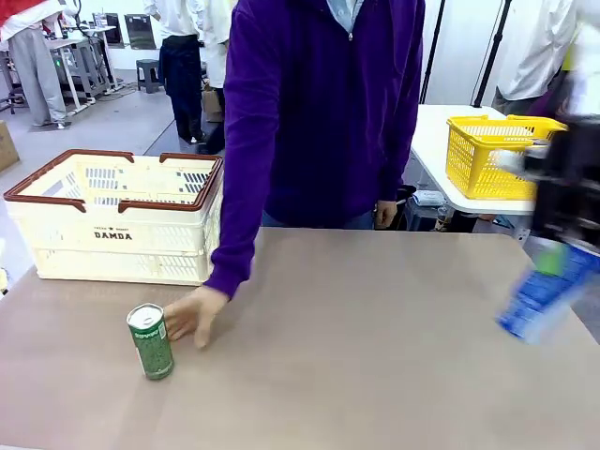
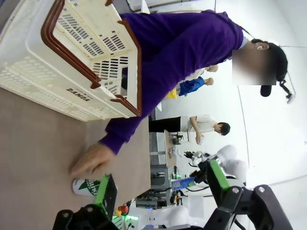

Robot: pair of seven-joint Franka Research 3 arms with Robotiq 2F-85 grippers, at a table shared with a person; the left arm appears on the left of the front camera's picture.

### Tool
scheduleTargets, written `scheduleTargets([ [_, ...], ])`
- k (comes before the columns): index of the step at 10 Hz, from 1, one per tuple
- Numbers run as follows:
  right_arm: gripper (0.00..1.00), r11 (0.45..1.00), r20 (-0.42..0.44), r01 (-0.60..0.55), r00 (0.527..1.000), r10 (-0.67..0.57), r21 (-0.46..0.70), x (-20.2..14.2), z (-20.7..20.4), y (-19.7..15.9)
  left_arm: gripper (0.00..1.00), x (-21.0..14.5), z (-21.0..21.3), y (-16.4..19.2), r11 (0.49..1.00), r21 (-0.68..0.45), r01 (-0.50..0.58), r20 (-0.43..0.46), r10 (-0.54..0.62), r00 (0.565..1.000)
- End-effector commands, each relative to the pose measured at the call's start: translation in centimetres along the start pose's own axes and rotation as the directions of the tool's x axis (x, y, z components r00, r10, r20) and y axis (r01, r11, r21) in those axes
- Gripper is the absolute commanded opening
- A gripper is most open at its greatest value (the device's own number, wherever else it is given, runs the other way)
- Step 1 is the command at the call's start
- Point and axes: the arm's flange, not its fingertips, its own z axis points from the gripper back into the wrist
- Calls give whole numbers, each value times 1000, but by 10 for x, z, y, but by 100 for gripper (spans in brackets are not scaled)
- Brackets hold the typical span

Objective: Place the drinks into the Shopping basket.
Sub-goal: Pick up one drink and place it into the Shopping basket.

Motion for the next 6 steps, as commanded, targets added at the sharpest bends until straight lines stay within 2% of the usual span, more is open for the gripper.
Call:
scheduleTargets([
  [1,0,992,89,61,994,-71,107,-30,-11,-45,100,-2,3,0,1000,2,18,-10,-18,1000],
  [3,0,985,133,61,988,-83,161,-24,-19,-58,100,-2,3,0,1000,2,18,-10,-18,1000],
  [5,0,988,165,57,983,-81,145,-9,-16,-46,100,-2,3,0,1000,2,18,-10,-18,1000],
  [6,0,991,191,55,979,-78,124,4,-11,-27,100,-2,3,0,1000,2,18,-10,-18,1000],
])
